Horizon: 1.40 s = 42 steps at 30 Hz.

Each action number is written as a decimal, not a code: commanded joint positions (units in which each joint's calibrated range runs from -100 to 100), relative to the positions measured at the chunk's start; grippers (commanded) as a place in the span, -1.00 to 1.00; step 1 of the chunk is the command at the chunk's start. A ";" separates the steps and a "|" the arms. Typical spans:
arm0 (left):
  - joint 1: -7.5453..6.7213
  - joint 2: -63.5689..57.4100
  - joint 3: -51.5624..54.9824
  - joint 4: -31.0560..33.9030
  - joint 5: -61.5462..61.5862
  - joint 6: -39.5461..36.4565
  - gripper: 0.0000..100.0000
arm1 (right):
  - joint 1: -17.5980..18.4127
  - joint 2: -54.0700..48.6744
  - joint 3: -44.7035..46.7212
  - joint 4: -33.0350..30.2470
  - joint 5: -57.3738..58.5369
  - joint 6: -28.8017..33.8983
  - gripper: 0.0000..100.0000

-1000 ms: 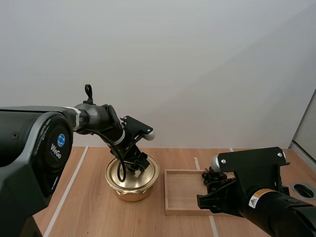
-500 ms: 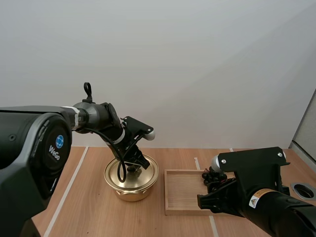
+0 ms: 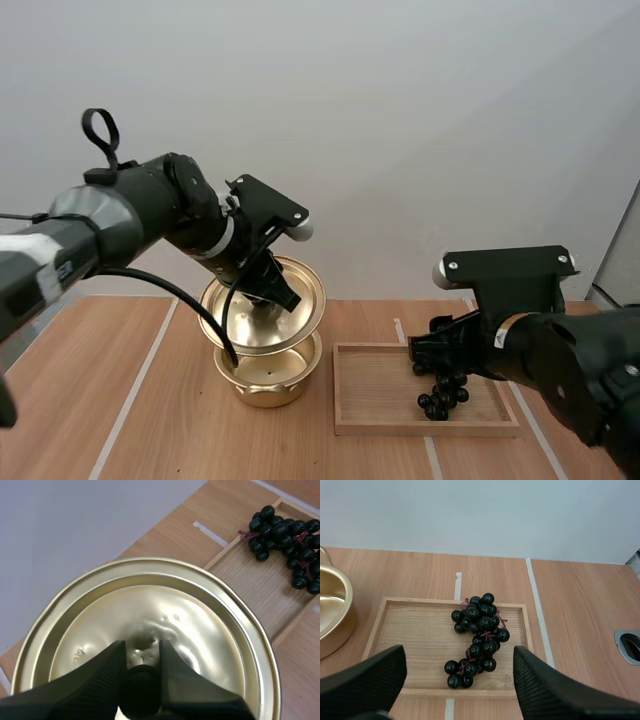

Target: Open the lid, put the grape in the pot, and close it

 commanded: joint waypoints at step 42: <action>-0.17 -22.39 -0.06 -0.17 3.16 -1.11 -1.00 | -7.80 45.96 -9.17 10.83 -29.88 -18.48 1.00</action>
